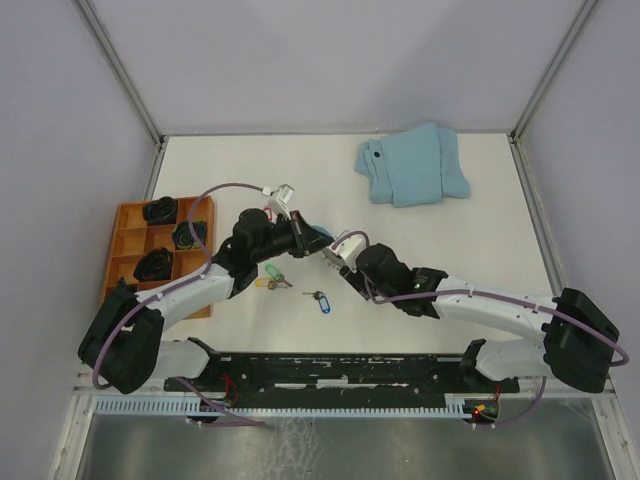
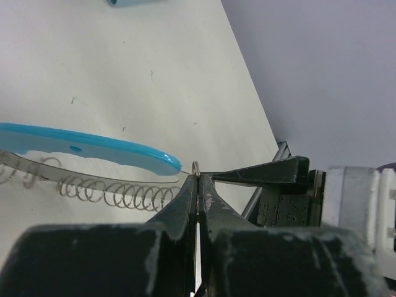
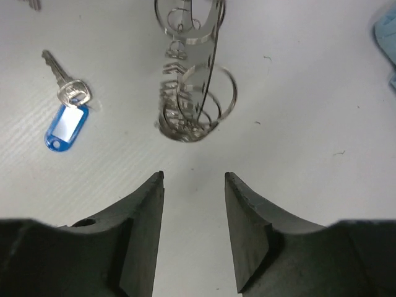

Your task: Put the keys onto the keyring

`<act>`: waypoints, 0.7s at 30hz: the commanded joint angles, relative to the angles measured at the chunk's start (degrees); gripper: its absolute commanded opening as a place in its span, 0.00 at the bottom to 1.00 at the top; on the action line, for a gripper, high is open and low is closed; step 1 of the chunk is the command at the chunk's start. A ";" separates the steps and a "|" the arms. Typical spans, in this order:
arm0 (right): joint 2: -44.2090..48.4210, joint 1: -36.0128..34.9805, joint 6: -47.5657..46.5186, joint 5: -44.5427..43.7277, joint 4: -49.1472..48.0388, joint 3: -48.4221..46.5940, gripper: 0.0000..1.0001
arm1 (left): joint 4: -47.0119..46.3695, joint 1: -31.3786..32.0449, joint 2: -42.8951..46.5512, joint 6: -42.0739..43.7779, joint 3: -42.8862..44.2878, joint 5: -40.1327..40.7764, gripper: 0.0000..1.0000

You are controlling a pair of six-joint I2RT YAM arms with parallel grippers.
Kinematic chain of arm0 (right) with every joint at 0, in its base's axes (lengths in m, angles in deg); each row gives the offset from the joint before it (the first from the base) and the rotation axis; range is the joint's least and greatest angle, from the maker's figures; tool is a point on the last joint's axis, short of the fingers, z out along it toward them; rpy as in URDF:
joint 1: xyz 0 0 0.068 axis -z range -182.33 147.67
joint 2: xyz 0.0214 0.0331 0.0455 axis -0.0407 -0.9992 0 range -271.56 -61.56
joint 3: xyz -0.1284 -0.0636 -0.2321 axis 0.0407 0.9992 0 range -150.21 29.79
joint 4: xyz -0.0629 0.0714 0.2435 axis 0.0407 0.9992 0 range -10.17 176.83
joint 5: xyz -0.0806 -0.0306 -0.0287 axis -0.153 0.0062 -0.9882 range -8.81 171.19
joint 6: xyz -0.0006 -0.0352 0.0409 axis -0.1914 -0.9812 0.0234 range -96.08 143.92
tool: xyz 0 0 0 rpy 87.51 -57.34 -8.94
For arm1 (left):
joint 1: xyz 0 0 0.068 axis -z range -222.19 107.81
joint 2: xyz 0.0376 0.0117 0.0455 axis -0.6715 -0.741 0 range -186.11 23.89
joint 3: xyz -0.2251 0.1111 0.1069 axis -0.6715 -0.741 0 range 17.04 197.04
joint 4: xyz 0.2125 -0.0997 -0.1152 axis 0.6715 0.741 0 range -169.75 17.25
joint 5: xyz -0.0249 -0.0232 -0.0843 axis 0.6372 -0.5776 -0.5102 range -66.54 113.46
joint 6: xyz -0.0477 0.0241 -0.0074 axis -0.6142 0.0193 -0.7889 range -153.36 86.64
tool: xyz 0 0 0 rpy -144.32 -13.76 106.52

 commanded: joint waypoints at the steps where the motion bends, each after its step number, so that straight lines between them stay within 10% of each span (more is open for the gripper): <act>1: 5.51 2.54 2.58 3.05 1.79 1.78 0.56 | 13.40 1.13 1.97 11.21 8.24 2.70 0.03; 9: 16.75 9.48 3.83 10.14 -0.08 4.65 0.80 | 37.67 4.03 -2.12 24.38 23.85 8.32 0.03; 13: 19.07 9.72 2.01 5.05 -7.70 8.71 0.70 | 46.98 4.55 -5.75 30.52 32.92 9.76 0.03; 16: 19.26 10.16 1.89 3.51 -7.15 7.20 0.86 | 54.40 4.57 -8.98 34.61 39.81 13.98 0.03; 21: 14.95 11.40 -1.68 9.37 -3.29 3.92 0.82 | 59.65 8.94 -13.94 37.26 46.22 15.43 0.03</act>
